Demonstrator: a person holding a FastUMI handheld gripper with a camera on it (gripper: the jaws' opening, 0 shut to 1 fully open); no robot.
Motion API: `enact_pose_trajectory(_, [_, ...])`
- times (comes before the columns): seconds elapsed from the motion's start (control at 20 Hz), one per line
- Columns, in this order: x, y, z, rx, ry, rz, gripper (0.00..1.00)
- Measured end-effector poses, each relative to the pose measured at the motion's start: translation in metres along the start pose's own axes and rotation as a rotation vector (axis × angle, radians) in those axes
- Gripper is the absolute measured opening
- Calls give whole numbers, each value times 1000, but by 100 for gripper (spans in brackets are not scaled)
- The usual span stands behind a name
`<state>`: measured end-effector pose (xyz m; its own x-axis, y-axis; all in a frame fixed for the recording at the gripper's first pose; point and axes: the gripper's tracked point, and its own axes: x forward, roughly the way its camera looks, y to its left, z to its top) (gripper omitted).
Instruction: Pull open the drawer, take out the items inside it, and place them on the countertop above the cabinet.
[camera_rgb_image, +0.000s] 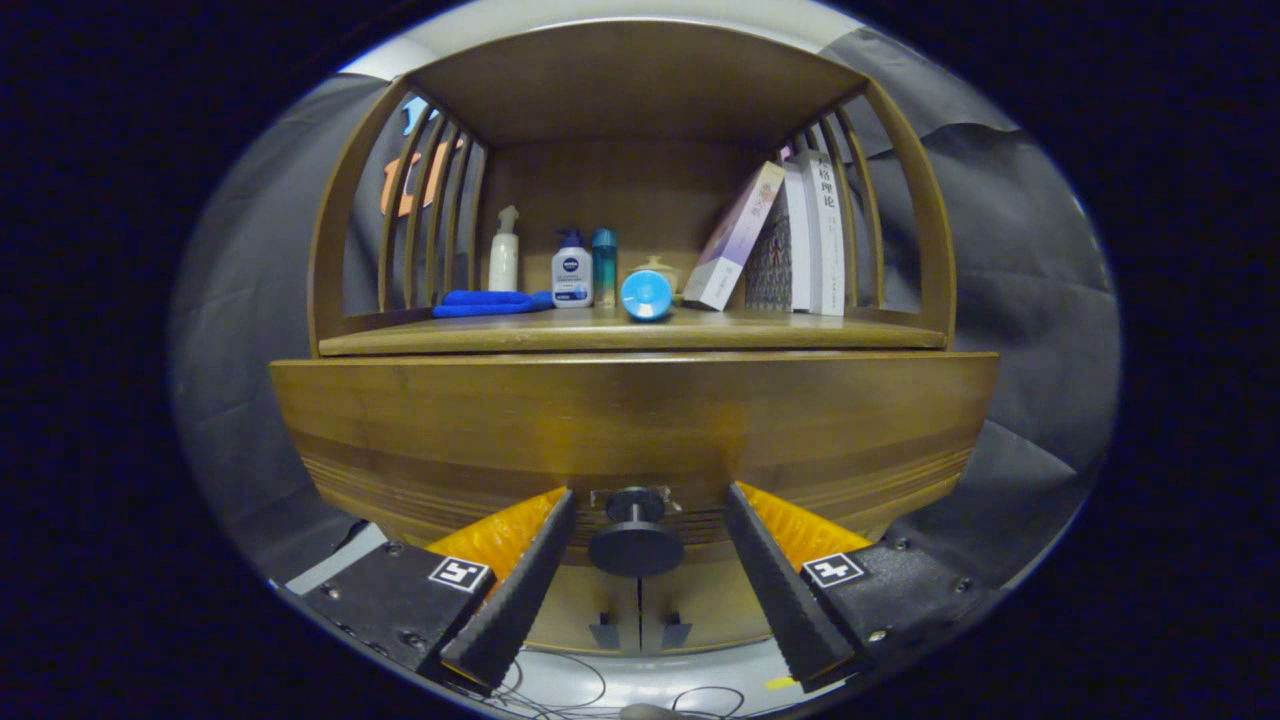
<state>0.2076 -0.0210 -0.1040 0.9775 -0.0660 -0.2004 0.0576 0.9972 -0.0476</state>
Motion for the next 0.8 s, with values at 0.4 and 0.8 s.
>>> enact_pose_trajectory(0.4, [35, 1, 8, 1, 13, 3, 99])
enact_pose_trajectory(0.8, [38, 2, 6, 25, 21, 19, 99])
